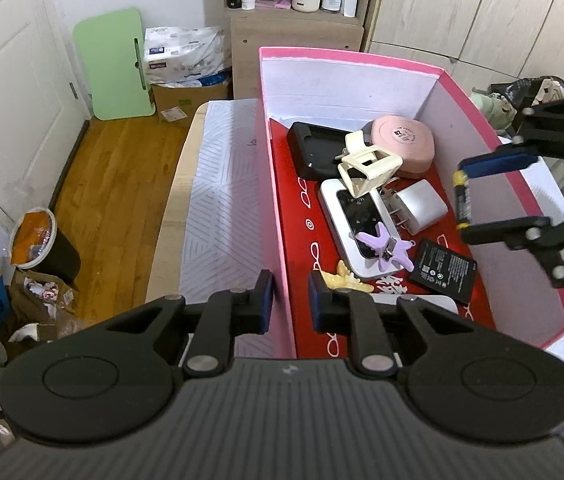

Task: Organize rigid objects
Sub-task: 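Carry the AA battery into the pink box and release it, then move the right tool back to the table over the second AA battery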

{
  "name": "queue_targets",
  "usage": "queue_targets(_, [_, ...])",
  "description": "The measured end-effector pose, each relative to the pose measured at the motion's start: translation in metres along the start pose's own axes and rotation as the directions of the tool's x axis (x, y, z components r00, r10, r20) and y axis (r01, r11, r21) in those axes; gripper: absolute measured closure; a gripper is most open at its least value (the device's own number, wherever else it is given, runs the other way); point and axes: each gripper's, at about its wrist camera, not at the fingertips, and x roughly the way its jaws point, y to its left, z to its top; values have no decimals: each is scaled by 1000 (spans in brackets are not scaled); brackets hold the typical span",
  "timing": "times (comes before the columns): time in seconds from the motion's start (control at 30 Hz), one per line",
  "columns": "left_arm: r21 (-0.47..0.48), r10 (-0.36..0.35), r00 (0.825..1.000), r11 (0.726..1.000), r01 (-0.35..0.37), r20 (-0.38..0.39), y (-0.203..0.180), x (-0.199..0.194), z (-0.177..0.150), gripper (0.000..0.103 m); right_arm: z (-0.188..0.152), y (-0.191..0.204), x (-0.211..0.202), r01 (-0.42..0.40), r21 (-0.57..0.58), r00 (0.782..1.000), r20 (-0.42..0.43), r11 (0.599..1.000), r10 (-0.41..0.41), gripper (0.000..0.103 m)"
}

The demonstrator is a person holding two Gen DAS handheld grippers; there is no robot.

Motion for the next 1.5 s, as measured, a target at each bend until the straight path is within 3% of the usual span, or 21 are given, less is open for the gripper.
queue_targets(0.17, [-33, -20, 1000, 999, 20, -13, 6, 0, 1, 85, 2, 7, 28, -27, -109, 988, -153, 994, 10, 55])
queue_targets(0.27, [-41, -20, 1000, 999, 20, -13, 7, -1, 1, 85, 0, 11, 36, -19, -149, 986, -166, 989, -7, 55])
queue_targets(0.3, [-41, -19, 1000, 999, 19, -12, 6, -1, 1, 85, 0, 12, 35, -2, -153, 987, -159, 988, -23, 50])
queue_targets(0.4, [-49, -21, 1000, 999, 20, -9, 7, -1, 1, 85, -2, 13, 23, 73, -134, 992, -96, 988, -86, 45])
queue_targets(0.5, [-57, -24, 1000, 998, 23, -6, 8, -2, 0, 85, -9, 8, -5, 104, -19, 995, 13, 994, -103, 39])
queue_targets(0.63, [-54, -16, 1000, 998, 16, -5, 6, -3, -1, 85, -30, -1, -49, 138, 172, 977, 135, 975, -162, 37])
queue_targets(0.83, [-58, -14, 1000, 998, 14, 2, 6, -4, -2, 85, -82, -20, -78, 141, 507, 966, 116, 850, -230, 36])
queue_targets(1.07, [-65, -10, 1000, 998, 11, 11, 5, -4, -4, 85, -135, -12, -67, 181, 594, 944, 119, 784, -308, 36])
queue_targets(1.13, [-66, -9, 1000, 998, 9, 11, 5, -4, -4, 85, -141, -8, -60, 226, 599, 930, 103, 768, -354, 37])
queue_targets(1.2, [-67, -8, 1000, 998, 9, 12, 5, -4, -4, 85, -141, -3, -50, 294, 561, 913, 77, 774, -402, 37])
queue_targets(1.27, [-72, -10, 1000, 997, 11, 13, 5, -4, -4, 85, -140, -2, -39, 316, 526, 909, 72, 790, -411, 37])
queue_targets(1.5, [-72, -11, 1000, 997, 12, 14, 6, -4, -4, 85, -134, -4, -6, 321, 441, 927, 34, 838, -373, 39])
